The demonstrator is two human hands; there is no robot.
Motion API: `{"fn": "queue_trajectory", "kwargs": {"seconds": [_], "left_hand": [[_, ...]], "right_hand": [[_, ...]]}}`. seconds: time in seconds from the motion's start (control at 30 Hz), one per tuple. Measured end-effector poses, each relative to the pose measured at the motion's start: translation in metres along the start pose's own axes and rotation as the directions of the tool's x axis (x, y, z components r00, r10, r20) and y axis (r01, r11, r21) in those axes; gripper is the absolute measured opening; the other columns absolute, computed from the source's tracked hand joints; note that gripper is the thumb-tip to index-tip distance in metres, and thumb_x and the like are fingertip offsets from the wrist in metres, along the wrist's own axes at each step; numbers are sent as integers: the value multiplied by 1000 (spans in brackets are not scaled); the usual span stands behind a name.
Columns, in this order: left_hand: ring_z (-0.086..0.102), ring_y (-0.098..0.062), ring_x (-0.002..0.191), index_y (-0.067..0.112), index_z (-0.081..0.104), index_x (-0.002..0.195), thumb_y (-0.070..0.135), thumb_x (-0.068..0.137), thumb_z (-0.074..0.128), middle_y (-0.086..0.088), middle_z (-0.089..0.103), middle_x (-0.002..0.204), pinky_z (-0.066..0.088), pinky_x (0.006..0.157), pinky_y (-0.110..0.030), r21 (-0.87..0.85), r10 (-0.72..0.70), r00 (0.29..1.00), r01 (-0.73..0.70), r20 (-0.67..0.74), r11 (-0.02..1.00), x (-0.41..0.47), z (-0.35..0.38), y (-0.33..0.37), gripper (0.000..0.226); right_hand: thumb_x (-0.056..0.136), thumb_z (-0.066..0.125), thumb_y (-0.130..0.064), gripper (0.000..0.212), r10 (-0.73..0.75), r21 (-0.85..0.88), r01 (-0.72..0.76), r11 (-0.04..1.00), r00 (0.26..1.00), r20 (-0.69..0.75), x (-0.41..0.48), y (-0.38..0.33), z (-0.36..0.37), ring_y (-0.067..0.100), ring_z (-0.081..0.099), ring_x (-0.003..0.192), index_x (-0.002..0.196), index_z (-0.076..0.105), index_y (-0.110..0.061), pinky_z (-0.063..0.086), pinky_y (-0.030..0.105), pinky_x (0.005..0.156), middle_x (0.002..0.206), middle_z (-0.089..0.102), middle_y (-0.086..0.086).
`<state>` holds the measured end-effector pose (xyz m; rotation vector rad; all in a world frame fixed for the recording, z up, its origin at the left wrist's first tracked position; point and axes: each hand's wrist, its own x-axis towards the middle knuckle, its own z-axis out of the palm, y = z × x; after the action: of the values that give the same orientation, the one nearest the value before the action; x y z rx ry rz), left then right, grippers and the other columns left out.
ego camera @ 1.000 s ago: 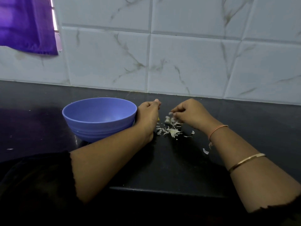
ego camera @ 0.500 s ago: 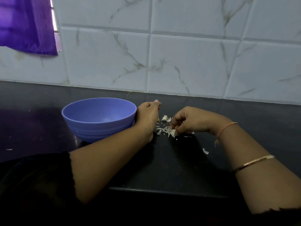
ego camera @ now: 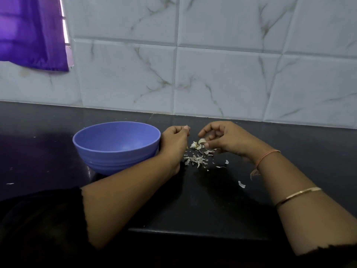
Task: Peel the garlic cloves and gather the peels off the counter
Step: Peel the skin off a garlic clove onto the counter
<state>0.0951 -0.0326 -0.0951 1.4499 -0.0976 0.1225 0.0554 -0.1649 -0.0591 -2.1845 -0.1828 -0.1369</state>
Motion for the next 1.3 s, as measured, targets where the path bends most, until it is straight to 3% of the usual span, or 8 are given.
{"fn": "queue_trajectory", "kwargs": {"seconds": [0.43, 0.67, 0.8, 0.93, 1.03, 1.1, 1.17, 1.3], "left_hand": [[50, -10, 67, 19, 58, 80, 24, 91, 55, 1, 57, 76, 46, 71, -30, -3, 17, 1000, -17, 22, 1000, -3, 0, 2, 13], [49, -10, 67, 18, 57, 79, 23, 92, 54, 1, 55, 76, 45, 71, -30, -2, 19, 1000, -19, 20, 1000, -4, 0, 2, 14], [47, -11, 66, 18, 57, 79, 22, 92, 54, 0, 54, 74, 44, 66, -27, -6, 20, 1000, -20, 14, 1000, -4, 0, 2, 15], [46, -11, 65, 17, 57, 80, 22, 92, 54, 0, 53, 72, 43, 62, -24, -3, 18, 1000, -18, 16, 1000, -4, 0, 3, 14], [47, -11, 67, 18, 58, 79, 22, 92, 54, 0, 54, 73, 45, 66, -27, 2, 13, 1000, -13, 12, 1000, -4, 0, 3, 14], [47, -11, 66, 18, 58, 78, 22, 92, 54, 0, 53, 72, 45, 68, -27, -2, 15, 1000, -15, 8, 1000, -3, 0, 3, 15], [45, -10, 63, 17, 57, 78, 22, 92, 54, 1, 52, 70, 43, 64, -25, -7, 20, 1000, -20, 7, 1000, -3, 0, 2, 15], [45, -9, 62, 16, 57, 79, 22, 91, 55, 2, 52, 70, 42, 61, -24, -22, 20, 1000, -20, 11, 1000, -3, 0, 1, 14]], "right_hand": [[74, 70, 4, 16, -3, 189, 16, 982, 998, -66, -1, -1, -2, 6, 62, 59, 78, 61, -9, 53, 23, 59, 69, 63, 3], [78, 69, -4, 6, -4, -141, -11, 990, 995, -101, 3, 3, -2, 8, 56, 57, 77, 70, -10, 47, 13, 48, 65, 65, 3], [79, 67, -4, 16, -33, -288, -20, 957, 984, -175, 7, 6, -3, 5, 57, 60, 94, 72, -8, 50, 17, 64, 74, 68, 6], [78, 69, -7, 12, -351, -414, 148, 898, 809, -472, 6, -4, -6, 8, 56, 71, 89, 73, -9, 42, 11, 66, 79, 63, -2], [78, 67, -6, 7, -534, -557, 208, 804, 664, -523, 5, -6, -6, 10, 53, 74, 83, 72, -7, 40, 21, 69, 79, 60, -2], [76, 65, -2, 11, -391, -618, 86, 782, 839, -378, 6, -6, -5, 11, 55, 71, 75, 72, -10, 42, 22, 64, 73, 61, -4], [75, 66, 2, 14, -24, -701, -54, 711, 995, -101, 6, -6, 2, 13, 62, 64, 68, 71, -10, 52, 23, 65, 68, 68, 0], [72, 70, -1, 25, -7, -593, -69, 802, 992, -125, 6, -3, 7, 18, 66, 65, 57, 64, -19, 55, 28, 69, 69, 69, 5]]}}
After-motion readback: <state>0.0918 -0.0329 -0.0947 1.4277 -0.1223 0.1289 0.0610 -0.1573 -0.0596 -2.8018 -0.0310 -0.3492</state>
